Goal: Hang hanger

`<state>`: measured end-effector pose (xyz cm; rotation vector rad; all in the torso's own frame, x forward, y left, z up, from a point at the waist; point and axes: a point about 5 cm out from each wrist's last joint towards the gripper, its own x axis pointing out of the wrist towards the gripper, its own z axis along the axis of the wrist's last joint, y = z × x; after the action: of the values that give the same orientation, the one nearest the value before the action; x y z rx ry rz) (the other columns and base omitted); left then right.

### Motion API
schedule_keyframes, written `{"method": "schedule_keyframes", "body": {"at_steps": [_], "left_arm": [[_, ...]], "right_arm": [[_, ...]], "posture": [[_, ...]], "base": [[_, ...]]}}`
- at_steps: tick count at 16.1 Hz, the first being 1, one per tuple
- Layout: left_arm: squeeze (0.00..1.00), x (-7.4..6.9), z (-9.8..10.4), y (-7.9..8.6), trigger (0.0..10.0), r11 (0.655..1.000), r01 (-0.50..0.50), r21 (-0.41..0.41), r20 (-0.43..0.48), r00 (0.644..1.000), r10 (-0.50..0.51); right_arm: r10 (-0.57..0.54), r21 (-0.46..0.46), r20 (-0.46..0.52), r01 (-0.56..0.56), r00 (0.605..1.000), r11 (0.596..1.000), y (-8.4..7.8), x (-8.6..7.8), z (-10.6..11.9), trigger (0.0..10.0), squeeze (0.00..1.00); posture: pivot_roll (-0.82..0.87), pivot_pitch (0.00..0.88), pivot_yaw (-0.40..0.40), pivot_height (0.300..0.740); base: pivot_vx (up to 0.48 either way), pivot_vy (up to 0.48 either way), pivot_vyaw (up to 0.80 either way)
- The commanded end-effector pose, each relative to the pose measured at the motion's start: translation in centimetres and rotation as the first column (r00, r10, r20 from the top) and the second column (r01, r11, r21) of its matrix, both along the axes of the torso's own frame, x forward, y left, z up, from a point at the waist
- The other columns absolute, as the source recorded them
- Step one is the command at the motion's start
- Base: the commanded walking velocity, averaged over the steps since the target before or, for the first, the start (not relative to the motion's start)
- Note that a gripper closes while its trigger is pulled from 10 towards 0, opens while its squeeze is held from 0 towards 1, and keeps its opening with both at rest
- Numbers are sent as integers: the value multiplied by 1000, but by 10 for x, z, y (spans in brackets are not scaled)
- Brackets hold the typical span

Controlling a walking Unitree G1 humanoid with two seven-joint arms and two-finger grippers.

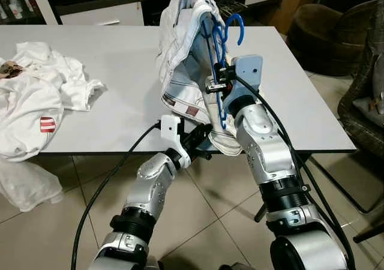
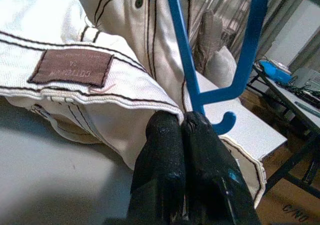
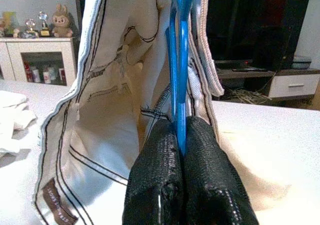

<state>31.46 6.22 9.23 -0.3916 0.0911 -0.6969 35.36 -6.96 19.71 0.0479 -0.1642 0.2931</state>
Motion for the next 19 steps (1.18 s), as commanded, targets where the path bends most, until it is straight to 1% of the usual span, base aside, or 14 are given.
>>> {"method": "schedule_keyframes", "body": {"at_steps": [1, 3, 5, 6, 7, 9, 12, 13, 16, 18, 19], "left_arm": [[0, -2, 2, 0, 0, 1000, 14, 8, 25, 1000, -14], [0, -4, 6, 0, 0, 1000, 29, 1, 46, 999, -29], [0, -9, 13, -2, 0, 997, 81, -6, 75, 994, -80], [0, -14, 15, -4, 0, 991, 131, 0, 91, 987, -130], [0, -17, 16, -6, 0, 987, 160, 7, 97, 982, -160], [0, -22, 15, -7, 0, 981, 193, 16, 96, 976, -193], [0, -25, 15, -7, 0, 978, 206, 28, 93, 974, -208], [0, -25, 21, -8, 0, 977, 212, 22, 107, 971, -213], [0, -22, 34, -11, 0, 975, 222, 2, 146, 965, -220], [0, -16, 56, -17, 0, 972, 231, -37, 208, 953, -219], [0, -15, 60, -17, 0, 971, 233, -43, 219, 951, -219]], "right_arm": [[-11, 17, 62, 10, 998, 1000, -2, -1, 12, 10000, 0], [-25, 27, 68, 23, 997, 999, -3, 0, 13, 10000, 0], [-75, 37, 63, 73, 995, 997, -8, 3, 11, 10000, 0], [-135, 58, 42, 132, 990, 990, -16, 7, 7, 10000, 0], [-160, 78, 17, 158, 987, 984, -20, 10, 5, 10000, 0], [-163, 97, 14, 161, 987, 982, -22, 14, 8, 10000, 0], [-159, 105, 16, 157, 987, 982, -22, 17, 11, 10000, 0], [-141, 75, 28, 139, 990, 987, -18, 17, 8, 10000, 0], [-107, 59, 2, 107, 994, 993, -5, 11, -6, 10000, 0], [-85, 34, -14, 86, 996, 996, 7, 3, -23, 10000, 0], [-82, 32, -19, 83, 996, 996, 8, 2, -26, 10000, 0]], "posture": [[55, 0, -1, 740], [55, 0, -1, 740], [59, 0, 0, 740], [61, 0, -1, 740], [64, 0, -1, 740], [69, 0, -2, 740], [71, 0, -4, 740], [71, 0, -5, 740], [68, 0, -5, 740], [68, 0, -6, 740], [68, 0, -6, 740]], "base": [[0, 0, 0], [0, 0, 0], [0, 0, 0], [0, 0, 0], [0, 0, 0], [0, 0, 0], [0, 0, 0], [0, 0, 0], [0, 0, 0], [0, 0, 0], [0, 0, 0]]}}
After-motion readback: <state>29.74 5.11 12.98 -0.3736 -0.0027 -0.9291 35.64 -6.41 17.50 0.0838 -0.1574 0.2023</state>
